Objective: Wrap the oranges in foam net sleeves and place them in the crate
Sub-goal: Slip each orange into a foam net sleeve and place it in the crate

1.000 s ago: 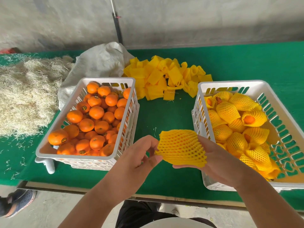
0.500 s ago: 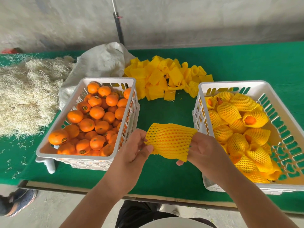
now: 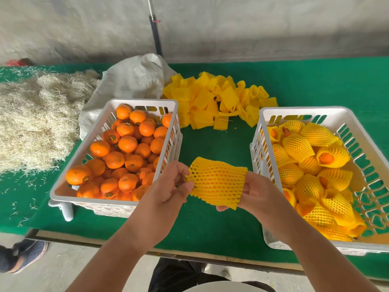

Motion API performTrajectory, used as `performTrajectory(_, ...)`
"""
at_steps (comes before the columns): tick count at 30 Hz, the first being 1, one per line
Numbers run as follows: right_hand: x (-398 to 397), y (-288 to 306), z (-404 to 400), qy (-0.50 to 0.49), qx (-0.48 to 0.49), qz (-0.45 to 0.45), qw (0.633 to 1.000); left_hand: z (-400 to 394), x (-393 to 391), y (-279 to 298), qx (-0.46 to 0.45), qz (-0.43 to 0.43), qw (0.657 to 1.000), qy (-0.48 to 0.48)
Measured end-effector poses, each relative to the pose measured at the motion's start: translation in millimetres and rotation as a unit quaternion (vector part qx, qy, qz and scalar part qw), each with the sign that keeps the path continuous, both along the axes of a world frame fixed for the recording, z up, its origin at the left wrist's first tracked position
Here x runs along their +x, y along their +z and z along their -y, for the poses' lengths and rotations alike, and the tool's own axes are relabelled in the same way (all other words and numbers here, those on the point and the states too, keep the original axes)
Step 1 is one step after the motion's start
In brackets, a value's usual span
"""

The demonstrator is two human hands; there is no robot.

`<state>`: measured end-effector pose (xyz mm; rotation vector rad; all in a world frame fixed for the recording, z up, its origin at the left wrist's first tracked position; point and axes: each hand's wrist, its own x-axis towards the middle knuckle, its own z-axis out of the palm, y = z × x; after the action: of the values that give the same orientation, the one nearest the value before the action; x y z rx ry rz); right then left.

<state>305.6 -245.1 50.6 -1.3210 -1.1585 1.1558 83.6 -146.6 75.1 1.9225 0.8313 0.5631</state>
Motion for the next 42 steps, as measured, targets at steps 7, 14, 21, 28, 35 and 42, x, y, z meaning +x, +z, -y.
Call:
performTrajectory(7,-1,-5,-8,-0.005,0.002,0.03,1.0,-2,11,-1,0.162,-0.105,0.981,-0.034)
performTrajectory(14,-9,0,-11,-0.023,0.036,0.13,0.991,-12,23,-5,0.262,-0.168,0.949,-0.057)
performTrajectory(21,-20,6,0,-0.263,0.194,0.276,0.904,-16,14,-13,0.274,-0.139,0.952,0.023)
performTrajectory(28,-10,8,-15,-0.056,0.045,0.189,0.979,-14,10,-15,0.219,-0.142,0.965,-0.021)
performTrajectory(35,-10,-1,-26,-0.007,0.004,0.193,0.981,-13,12,-18,0.207,-0.136,0.969,-0.007)
performTrajectory(42,8,-5,-31,0.022,-0.027,0.084,0.996,-16,12,-14,0.166,-0.095,0.981,0.01)
